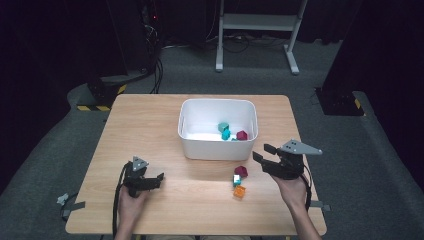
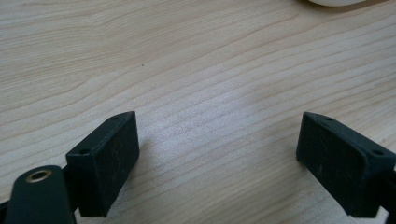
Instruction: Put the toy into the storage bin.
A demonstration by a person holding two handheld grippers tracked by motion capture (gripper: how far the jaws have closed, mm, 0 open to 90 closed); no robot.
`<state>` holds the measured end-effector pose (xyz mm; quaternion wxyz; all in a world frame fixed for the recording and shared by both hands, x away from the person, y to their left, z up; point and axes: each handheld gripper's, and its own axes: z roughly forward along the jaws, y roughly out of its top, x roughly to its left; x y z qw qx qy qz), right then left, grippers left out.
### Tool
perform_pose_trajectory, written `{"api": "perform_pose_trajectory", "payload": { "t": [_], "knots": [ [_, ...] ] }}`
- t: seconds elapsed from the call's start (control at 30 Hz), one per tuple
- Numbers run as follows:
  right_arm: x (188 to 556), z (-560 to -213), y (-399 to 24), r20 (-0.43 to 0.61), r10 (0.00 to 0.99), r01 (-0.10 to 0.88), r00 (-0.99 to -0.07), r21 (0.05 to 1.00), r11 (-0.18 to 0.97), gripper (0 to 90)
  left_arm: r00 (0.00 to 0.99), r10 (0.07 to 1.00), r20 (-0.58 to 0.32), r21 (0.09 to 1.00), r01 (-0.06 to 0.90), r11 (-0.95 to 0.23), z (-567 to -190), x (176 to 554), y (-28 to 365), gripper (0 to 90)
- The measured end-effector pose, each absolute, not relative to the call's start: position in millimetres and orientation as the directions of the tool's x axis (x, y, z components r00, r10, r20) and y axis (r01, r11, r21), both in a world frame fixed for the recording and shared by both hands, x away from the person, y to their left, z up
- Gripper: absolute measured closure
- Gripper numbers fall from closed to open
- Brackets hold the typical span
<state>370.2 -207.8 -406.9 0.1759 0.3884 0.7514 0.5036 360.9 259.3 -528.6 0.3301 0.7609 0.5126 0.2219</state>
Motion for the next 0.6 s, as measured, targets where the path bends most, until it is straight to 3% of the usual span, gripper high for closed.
{"api": "perform_pose_trajectory", "payload": {
  "t": [0.6],
  "knots": [
    [351, -462, -204, 0.171, 0.777, 0.485, -0.606, 0.853, 0.191, 45.7, 0.376, 0.927, -0.001, 0.73, 0.633, -0.256, -529, 361, 259, 13.7]
  ]
}}
